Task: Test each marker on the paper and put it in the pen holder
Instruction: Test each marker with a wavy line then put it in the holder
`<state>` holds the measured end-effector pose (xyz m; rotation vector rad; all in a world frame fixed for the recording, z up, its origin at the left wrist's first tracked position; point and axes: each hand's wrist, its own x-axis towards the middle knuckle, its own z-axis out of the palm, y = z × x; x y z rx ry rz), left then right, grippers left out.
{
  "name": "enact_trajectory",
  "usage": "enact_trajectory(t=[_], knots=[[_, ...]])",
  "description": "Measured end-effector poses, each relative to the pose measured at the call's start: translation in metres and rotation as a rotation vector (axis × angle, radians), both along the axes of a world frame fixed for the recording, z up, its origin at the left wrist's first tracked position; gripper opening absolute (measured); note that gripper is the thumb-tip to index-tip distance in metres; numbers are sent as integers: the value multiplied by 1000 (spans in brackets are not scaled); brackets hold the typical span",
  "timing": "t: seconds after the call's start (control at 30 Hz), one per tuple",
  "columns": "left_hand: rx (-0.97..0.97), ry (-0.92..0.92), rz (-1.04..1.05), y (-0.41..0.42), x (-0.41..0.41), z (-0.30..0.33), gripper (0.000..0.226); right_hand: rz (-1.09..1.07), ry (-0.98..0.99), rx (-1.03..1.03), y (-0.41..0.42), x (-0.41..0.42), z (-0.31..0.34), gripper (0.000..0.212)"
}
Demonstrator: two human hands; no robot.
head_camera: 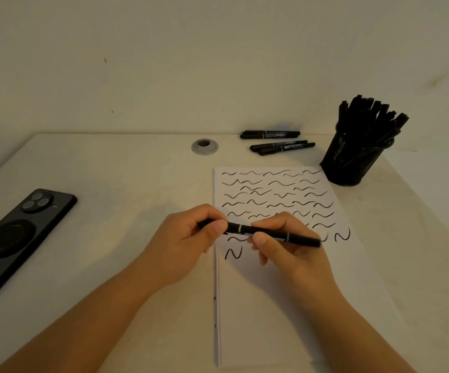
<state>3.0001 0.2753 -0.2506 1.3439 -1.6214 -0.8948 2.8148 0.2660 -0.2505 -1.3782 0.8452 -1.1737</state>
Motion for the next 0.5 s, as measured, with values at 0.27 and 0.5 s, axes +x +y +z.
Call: enact_trajectory(t=[0.27,0.5], knots=[[-20,48,187,-21,8,13,22,-172,389,-7,-23,-23,13,19],[-210,-243,67,-49,-38,50,13,-92,925,-446,-52,-28,47,23]])
